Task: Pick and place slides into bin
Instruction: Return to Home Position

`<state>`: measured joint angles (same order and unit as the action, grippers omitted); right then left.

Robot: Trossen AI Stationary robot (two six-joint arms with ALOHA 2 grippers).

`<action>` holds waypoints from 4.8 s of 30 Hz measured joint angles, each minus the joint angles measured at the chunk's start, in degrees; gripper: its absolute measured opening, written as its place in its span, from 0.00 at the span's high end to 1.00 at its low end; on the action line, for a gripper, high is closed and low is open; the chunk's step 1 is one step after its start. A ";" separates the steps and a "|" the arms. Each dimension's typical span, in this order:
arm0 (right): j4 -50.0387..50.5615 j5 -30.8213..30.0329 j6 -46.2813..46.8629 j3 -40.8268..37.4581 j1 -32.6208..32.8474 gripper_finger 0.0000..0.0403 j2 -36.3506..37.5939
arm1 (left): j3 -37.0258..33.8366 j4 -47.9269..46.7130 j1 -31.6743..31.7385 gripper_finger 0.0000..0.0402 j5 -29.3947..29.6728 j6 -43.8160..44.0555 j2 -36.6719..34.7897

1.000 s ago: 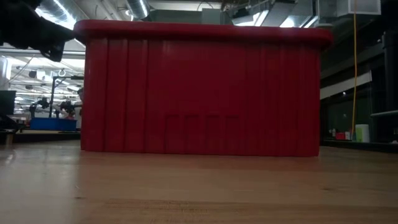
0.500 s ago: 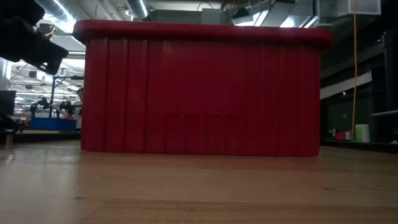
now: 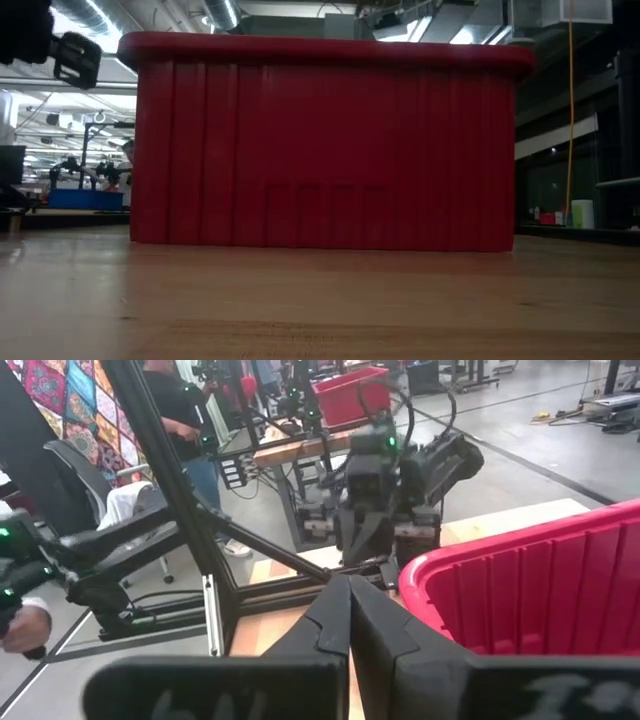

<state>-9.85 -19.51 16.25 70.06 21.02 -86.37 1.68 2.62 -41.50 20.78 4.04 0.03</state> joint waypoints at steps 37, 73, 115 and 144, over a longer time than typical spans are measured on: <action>3.61 0.04 -4.28 0.00 0.10 0.98 2.11 | -0.93 0.62 9.17 1.00 9.29 4.19 11.95; 3.46 -1.49 -4.91 -0.02 1.05 0.98 2.95 | -1.22 1.28 9.25 1.00 2.35 -1.80 0.33; -37.65 4.94 -7.31 -62.22 2.92 0.98 43.23 | -1.21 1.50 9.27 1.00 8.00 0.73 1.73; -20.12 31.30 -13.37 -69.48 2.89 0.98 62.00 | -1.21 1.48 9.27 1.00 7.84 0.72 1.73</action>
<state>-29.97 11.79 2.88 0.58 23.90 -24.37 0.47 4.10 -32.23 28.62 4.76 1.76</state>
